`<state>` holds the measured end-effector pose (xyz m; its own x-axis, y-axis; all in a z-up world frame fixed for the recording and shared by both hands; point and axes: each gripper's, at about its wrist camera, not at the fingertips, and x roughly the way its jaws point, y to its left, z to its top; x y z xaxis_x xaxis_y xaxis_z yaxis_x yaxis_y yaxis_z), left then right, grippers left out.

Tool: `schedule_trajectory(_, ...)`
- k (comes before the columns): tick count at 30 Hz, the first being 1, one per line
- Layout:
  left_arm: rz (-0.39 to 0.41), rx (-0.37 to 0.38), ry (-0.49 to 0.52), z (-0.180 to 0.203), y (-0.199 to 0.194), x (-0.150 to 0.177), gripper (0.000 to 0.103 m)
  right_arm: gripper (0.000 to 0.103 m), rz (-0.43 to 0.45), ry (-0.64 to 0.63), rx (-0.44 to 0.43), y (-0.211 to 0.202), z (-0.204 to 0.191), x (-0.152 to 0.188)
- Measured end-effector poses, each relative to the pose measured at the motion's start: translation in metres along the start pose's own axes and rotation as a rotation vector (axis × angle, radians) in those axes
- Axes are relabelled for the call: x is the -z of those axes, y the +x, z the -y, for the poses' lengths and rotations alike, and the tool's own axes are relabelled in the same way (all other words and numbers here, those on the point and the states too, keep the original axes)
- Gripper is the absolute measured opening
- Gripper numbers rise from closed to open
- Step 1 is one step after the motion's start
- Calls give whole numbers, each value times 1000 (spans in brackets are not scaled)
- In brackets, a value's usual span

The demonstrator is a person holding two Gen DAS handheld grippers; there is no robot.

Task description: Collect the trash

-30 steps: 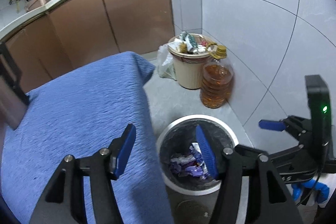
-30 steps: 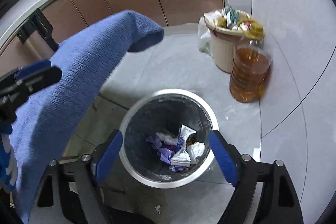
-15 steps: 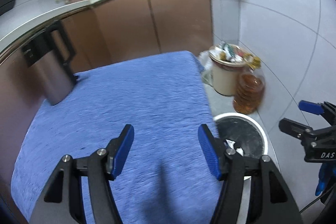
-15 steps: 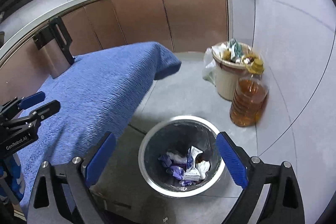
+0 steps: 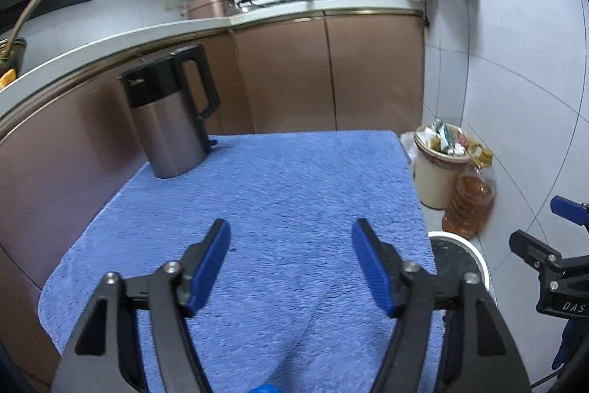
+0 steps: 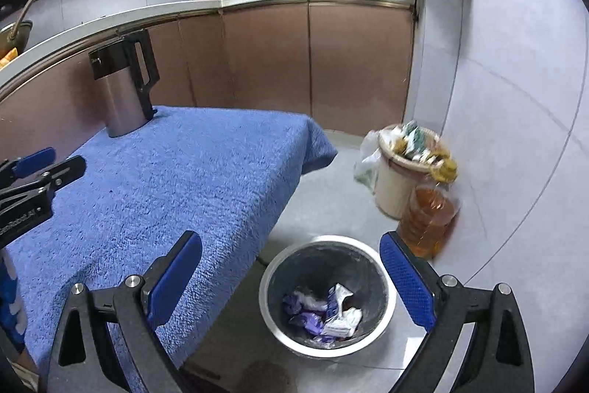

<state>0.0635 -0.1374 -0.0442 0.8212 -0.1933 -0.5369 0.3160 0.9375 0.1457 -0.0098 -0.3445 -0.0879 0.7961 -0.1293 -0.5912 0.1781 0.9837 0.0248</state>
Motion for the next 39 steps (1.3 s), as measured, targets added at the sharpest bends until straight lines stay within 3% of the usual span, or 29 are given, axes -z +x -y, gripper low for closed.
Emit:
schedule_trajectory(7,67,-59,-52,-20,-32,2,84,103,83,-8,24,-30,-14,-8)
schedule_trajectory(11,92,-115,-67,-28,-47,7,85,103,108,-19,32,-43,-24,-10)
schedule_trajectory(26,162,-199,-100,-52,-98,22,85,103,235,-22,103,-95,-44,-7)
schedule_trajectory(39,218,-207,-99,-50,-138,23,85,103,306,-30,77,-133,-49,-2)
